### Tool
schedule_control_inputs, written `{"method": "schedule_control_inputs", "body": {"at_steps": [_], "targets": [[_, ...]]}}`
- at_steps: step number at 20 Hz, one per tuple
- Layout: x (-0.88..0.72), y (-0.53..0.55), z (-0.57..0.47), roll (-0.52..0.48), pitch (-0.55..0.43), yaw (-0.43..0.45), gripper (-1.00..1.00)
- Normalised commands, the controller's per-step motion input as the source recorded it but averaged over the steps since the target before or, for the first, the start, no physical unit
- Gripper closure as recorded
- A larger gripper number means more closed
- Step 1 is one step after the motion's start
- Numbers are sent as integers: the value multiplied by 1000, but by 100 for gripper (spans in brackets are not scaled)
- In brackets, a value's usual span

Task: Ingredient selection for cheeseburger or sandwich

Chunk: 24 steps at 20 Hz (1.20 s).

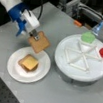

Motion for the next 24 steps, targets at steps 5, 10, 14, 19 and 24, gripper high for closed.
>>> {"method": "schedule_control_inputs", "body": {"at_steps": [5,10,14,19,24], "targets": [[507,-330,-183,77,51,360,100],[537,-302,-313,93,-1,340,100],[472,-269,-248,90,-14,285,100],[396,-185,-87,65,6,217,100],[365,-130,67,-78,44,171,100]]}}
